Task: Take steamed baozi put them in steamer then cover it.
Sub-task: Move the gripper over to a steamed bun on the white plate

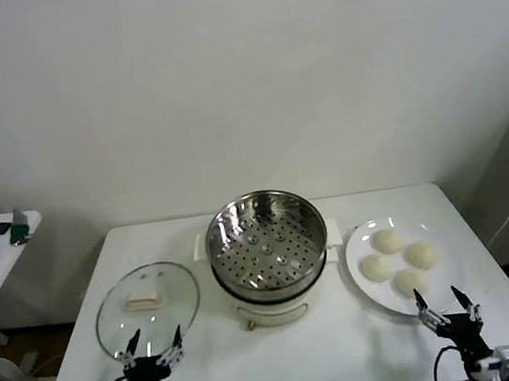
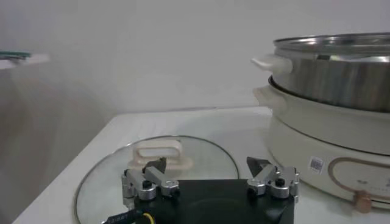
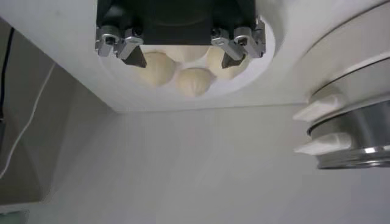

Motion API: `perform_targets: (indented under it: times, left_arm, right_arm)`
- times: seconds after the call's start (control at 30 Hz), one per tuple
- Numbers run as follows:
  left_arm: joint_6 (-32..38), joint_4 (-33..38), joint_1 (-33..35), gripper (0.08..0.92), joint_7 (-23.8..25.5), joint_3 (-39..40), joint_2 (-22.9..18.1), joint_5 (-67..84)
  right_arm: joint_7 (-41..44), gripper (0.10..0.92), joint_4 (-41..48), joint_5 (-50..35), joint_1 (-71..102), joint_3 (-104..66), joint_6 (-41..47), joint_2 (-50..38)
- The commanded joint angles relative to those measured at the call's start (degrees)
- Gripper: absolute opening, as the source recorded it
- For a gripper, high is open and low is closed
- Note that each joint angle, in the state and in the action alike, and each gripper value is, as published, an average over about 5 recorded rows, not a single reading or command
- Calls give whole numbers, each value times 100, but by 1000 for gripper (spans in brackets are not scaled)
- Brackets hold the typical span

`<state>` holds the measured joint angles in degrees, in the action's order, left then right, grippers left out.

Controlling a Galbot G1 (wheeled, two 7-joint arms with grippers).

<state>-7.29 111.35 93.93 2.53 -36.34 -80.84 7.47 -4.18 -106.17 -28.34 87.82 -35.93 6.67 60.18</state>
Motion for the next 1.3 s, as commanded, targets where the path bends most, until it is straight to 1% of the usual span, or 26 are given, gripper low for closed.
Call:
perform_targets:
  times: [0.03, 0.07, 0.13, 0.23, 0.3, 0.4, 0.5, 0.57, 0.63, 0.77, 0.87, 1.03, 1.13, 1.3]
  left_arm:
    - [5, 29, 4, 823, 3, 6, 15, -2]
    - [6, 32, 5, 823, 3, 11, 16, -3]
    - [12, 41, 8, 823, 5, 28, 24, -6]
    - [31, 60, 21, 823, 8, 59, 37, -15]
    - [49, 76, 33, 823, 12, 71, 44, -32]
    - [68, 96, 50, 823, 15, 81, 40, -72]
    - [86, 114, 64, 823, 17, 88, 29, -99]
    - [102, 110, 66, 823, 22, 90, 21, -116]
    - [120, 92, 63, 823, 26, 93, 17, -135]
    - [148, 74, 76, 823, 42, 91, 13, -186]
    - [183, 87, 111, 823, 61, 85, 5, -211]
    - [235, 56, 145, 823, 72, 70, -9, -201]
    - [261, 40, 150, 823, 83, 57, -9, -200]
    - [307, -11, 152, 823, 92, 29, -3, -189]
  right_arm:
    - [493, 823, 715, 253, -2078, 391, 1092, -1436]
    - [624, 823, 838, 277, -2233, 518, 1132, -1602]
    - [1082, 823, 1291, 365, -2860, 1020, 1249, -2204]
    - [1958, 823, 1867, 547, -3797, 1994, 1337, -3065]
    - [2654, 823, 2192, 866, -4438, 2782, 1299, -3544]
    - [3747, 823, 2560, 1475, -5577, 4094, 1052, -3988]
    - [4757, 823, 2904, 1915, -6978, 5578, 763, -4063]
    - [5440, 823, 3207, 2052, -8075, 6727, 560, -3979]
    - [6097, 823, 3570, 2123, -9229, 7999, 269, -3812]
    - [6989, 823, 4368, 2124, -11016, 10113, -231, -3293]
    - [7396, 823, 4897, 2149, -11664, 11015, -422, -2831]
    - [7575, 823, 5360, 1929, -11769, 11426, -413, -2172]
    - [7504, 823, 5521, 1871, -11536, 11358, -403, -1866]
    - [7001, 823, 5796, 1874, -10993, 10972, -461, -1415]
